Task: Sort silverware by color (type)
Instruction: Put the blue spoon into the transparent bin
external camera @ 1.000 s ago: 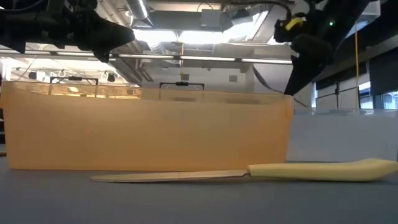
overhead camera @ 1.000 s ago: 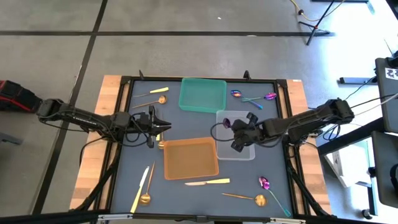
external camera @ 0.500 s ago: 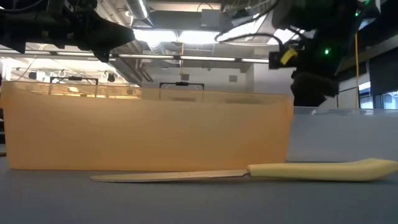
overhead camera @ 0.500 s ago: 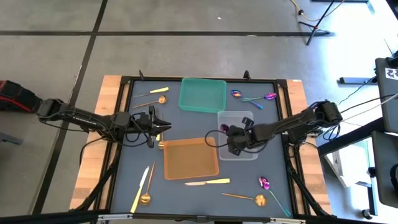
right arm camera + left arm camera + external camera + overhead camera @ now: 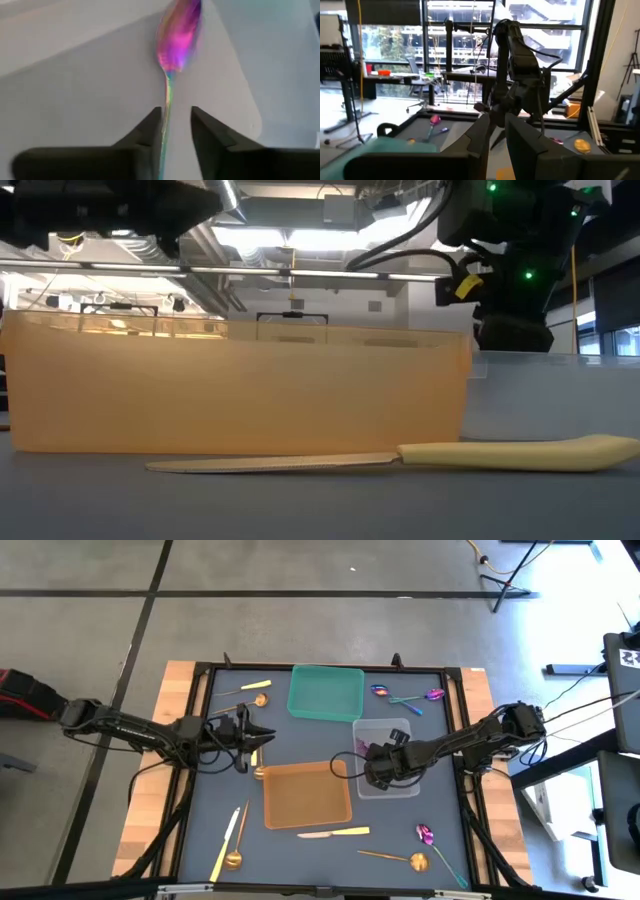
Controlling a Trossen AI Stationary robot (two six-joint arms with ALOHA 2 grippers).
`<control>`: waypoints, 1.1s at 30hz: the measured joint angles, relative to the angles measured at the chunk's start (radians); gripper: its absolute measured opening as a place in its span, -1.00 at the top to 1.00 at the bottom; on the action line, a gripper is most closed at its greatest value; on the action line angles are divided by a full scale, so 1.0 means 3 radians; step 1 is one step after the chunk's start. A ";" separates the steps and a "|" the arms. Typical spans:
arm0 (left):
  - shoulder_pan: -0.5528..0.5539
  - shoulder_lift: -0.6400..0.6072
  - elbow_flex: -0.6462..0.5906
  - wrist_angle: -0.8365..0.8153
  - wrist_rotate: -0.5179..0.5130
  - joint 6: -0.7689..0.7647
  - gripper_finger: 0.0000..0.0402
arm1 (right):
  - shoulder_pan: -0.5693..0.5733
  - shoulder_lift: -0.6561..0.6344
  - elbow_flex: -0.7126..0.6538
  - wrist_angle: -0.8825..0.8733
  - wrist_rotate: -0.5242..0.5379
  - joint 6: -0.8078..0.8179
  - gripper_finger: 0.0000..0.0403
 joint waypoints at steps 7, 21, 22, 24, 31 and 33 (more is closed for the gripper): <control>0.0025 0.0148 0.0187 -0.0369 0.0001 0.0076 0.73 | 0.0005 -0.0355 0.0000 -0.0098 0.0017 -0.0001 0.15; 0.0056 0.0464 0.0165 -0.0419 -0.0113 -0.0019 0.73 | -0.0048 -0.1287 0.0004 -0.0696 0.0470 -0.0010 0.05; 0.0056 0.0464 0.0164 -0.0436 -0.0114 -0.0019 0.73 | -0.0094 -0.1320 0.0004 -0.0737 0.0467 -0.0026 0.05; 0.0057 0.0463 0.0164 -0.0426 -0.0113 -0.0019 0.73 | -0.0231 -0.1356 0.0004 -0.0771 0.0462 -0.0116 0.05; 0.0057 0.0462 0.0164 -0.0430 -0.0113 -0.0021 0.73 | -0.0945 -0.1383 0.0003 -0.0792 0.0394 -0.0647 0.05; 0.0057 0.0462 0.0164 -0.0431 -0.0113 -0.0021 0.73 | -0.1165 -0.1384 0.0003 -0.0767 0.0348 -0.0810 0.05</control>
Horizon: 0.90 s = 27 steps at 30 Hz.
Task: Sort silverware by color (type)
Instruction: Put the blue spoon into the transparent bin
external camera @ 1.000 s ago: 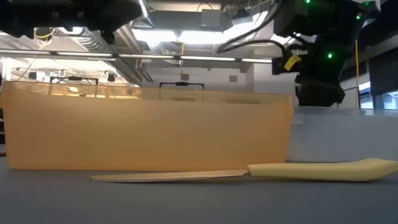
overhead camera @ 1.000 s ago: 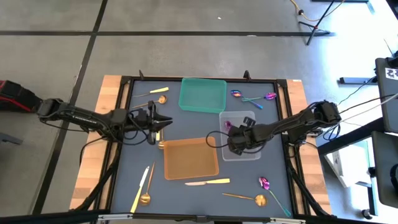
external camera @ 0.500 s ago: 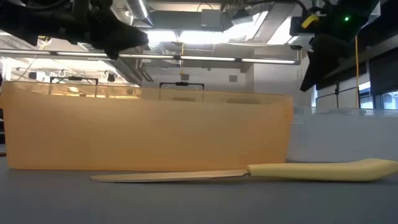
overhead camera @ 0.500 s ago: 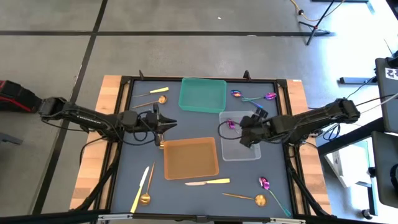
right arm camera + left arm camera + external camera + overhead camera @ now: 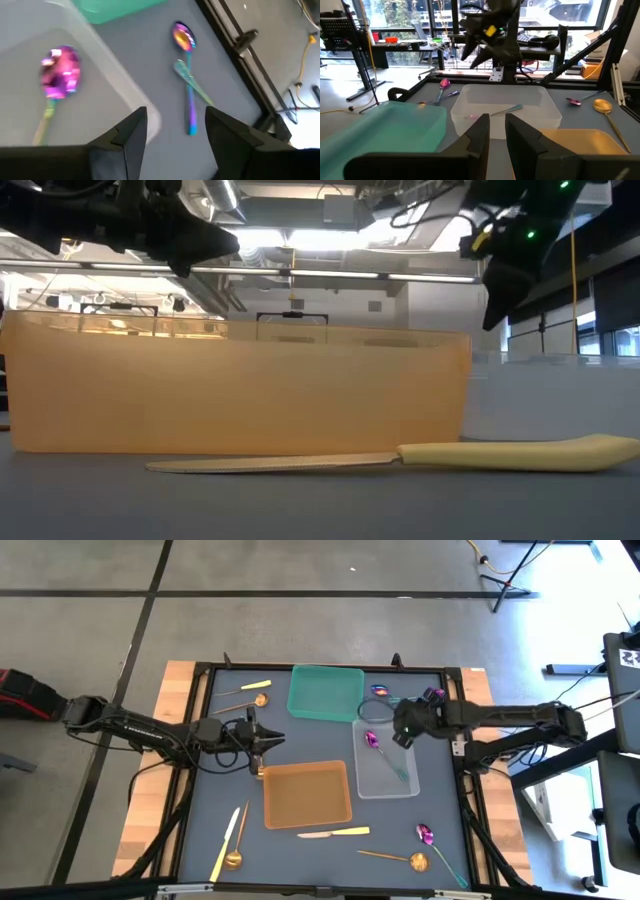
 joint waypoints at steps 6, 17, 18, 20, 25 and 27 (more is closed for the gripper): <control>0.0000 0.0000 0.0000 -0.0021 0.0001 -0.0002 0.73 | -0.0591 0.0001 0.0000 0.0187 -0.0197 -0.0423 0.05; 0.0000 0.0000 0.0000 -0.0024 0.0001 -0.0020 0.73 | -0.1525 0.0238 -0.0001 0.0300 -0.0613 -0.0979 0.05; 0.0000 0.0000 0.0000 -0.0024 0.0001 -0.0020 0.73 | -0.1593 0.0278 -0.0001 0.0312 -0.0613 -0.1018 0.05; 0.0000 0.0000 0.0000 -0.0024 0.0001 -0.0020 0.73 | -0.1718 0.0364 -0.0001 0.0357 -0.0613 -0.1104 0.05; 0.0000 0.0000 0.0000 -0.0024 0.0001 -0.0020 0.73 | -0.2023 0.0640 -0.0001 0.0448 -0.0712 -0.1279 0.05; -0.0001 0.0000 0.0000 -0.0024 0.0001 -0.0020 0.73 | -0.2136 0.0769 -0.0001 0.0452 -0.0787 -0.1409 0.05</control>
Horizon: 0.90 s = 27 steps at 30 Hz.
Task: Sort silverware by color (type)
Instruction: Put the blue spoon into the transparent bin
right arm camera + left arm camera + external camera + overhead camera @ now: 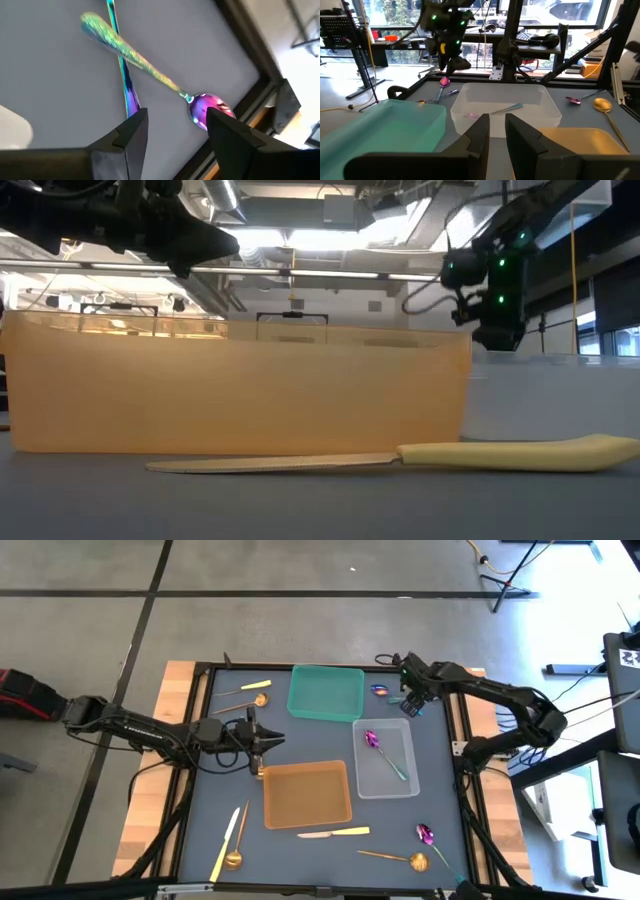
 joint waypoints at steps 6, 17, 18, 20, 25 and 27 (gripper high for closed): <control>0.0001 0.0000 0.0000 0.0001 -0.0001 0.0001 0.73 | -0.0282 0.0380 -0.0001 0.0048 0.0000 -0.0366 0.05; 0.0001 0.0000 0.0000 0.0002 -0.0062 0.0002 0.73 | -0.0364 0.0864 -0.0001 0.0537 0.0000 -0.0845 0.05; 0.0000 0.0000 0.0000 0.0002 -0.0062 0.0002 0.73 | -0.0364 0.0900 -0.0001 0.0577 0.0005 -0.0885 0.05; 0.0000 0.0000 0.0000 0.0002 -0.0062 0.0002 0.73 | -0.0363 0.0948 -0.0001 0.0661 0.0004 -0.0925 0.05; 0.0001 0.0000 0.0000 0.0002 -0.0062 0.0002 0.73 | -0.0362 0.1010 0.0006 0.0705 0.0007 -0.1020 0.05; 0.0001 0.0000 0.0000 0.0002 -0.0062 0.0002 0.73 | -0.0362 0.1016 0.0008 0.0707 -0.0005 -0.1087 0.05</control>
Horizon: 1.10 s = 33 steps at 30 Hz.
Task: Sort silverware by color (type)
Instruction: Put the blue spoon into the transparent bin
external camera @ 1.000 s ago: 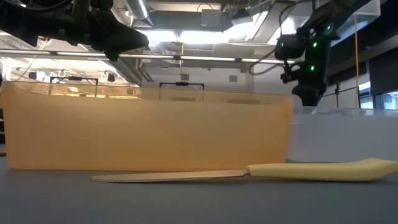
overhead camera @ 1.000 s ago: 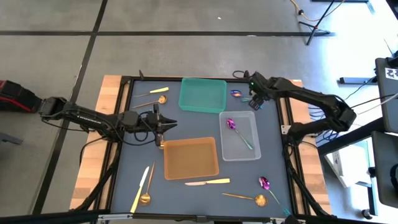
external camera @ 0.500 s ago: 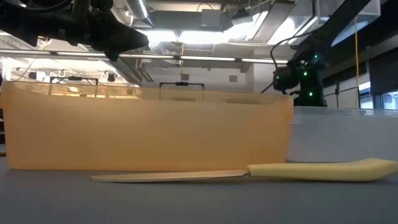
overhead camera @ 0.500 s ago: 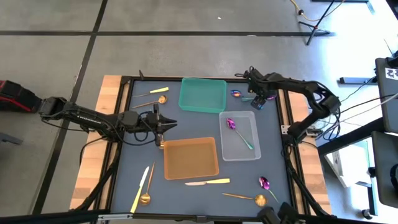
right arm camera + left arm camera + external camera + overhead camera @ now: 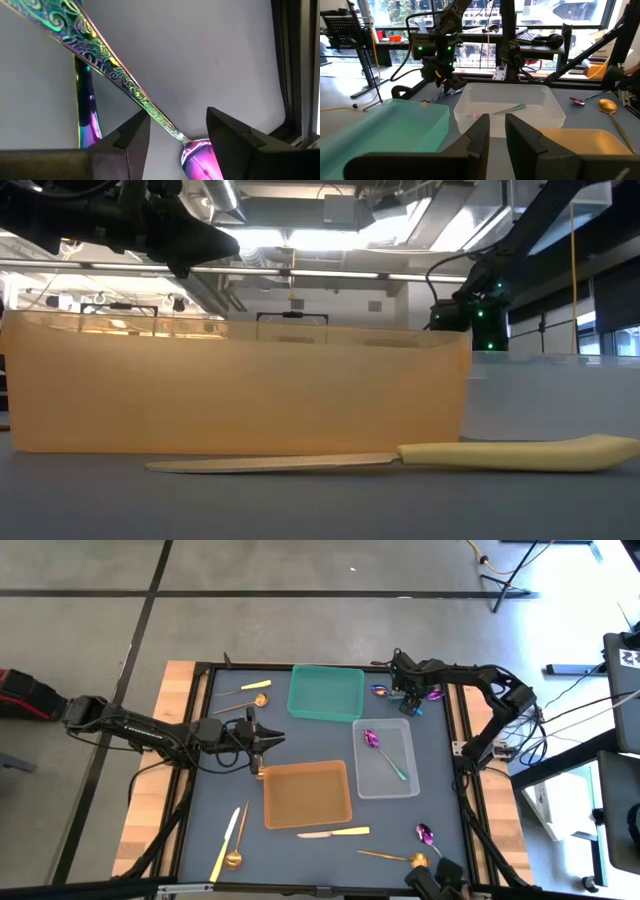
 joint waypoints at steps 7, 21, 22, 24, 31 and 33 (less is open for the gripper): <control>0.0000 0.0000 0.0000 0.0000 0.0000 0.0001 0.73 | -0.0002 0.0006 -0.0001 0.0013 -0.0114 -0.0184 0.25; 0.0000 0.0000 -0.0001 0.0000 -0.0001 0.0025 0.73 | -0.0004 0.0015 -0.0001 0.0103 -0.0156 -0.0360 0.97; 0.0000 -0.0001 -0.0001 0.0000 -0.0001 0.0025 0.73 | -0.0004 0.0017 -0.0003 0.0093 -0.0161 -0.0349 0.97; 0.0000 -0.0001 -0.0001 0.0000 -0.0002 0.0028 0.73 | -0.0003 0.0017 -0.0003 0.0082 -0.0137 -0.0349 0.97; 0.0000 -0.0001 -0.0001 0.0001 -0.0003 0.0028 0.73 | 0.0003 -0.0171 -0.0015 0.0015 -0.0111 -0.0326 0.99; 0.0000 -0.0001 -0.0001 0.0000 -0.0003 0.0029 0.73 | 0.0003 -0.0277 -0.0015 -0.0002 -0.0112 -0.0305 1.00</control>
